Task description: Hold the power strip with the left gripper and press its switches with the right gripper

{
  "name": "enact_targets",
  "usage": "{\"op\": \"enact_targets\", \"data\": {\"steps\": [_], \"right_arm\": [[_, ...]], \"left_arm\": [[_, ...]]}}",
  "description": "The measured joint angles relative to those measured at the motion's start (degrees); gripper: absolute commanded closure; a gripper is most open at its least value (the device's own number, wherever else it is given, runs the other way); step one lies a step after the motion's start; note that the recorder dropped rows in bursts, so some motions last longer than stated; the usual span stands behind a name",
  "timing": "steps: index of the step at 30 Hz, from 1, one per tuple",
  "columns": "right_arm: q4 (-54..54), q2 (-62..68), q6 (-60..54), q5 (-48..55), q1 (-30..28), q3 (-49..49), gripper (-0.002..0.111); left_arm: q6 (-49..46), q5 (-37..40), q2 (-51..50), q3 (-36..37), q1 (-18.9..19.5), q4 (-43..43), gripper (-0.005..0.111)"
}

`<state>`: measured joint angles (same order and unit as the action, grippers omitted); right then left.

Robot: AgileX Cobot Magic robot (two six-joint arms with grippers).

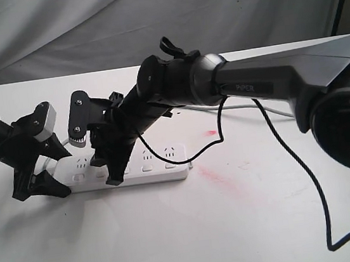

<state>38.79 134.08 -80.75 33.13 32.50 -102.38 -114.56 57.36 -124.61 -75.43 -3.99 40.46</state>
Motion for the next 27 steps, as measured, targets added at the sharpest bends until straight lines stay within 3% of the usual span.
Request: {"op": "enact_targets", "data": {"steps": [27], "right_arm": [[0.0, 0.5, -0.6, 0.5, 0.1, 0.2, 0.074]], "left_arm": [[0.0, 0.0, 0.0, 0.0, 0.0, 0.0, 0.041]]}}
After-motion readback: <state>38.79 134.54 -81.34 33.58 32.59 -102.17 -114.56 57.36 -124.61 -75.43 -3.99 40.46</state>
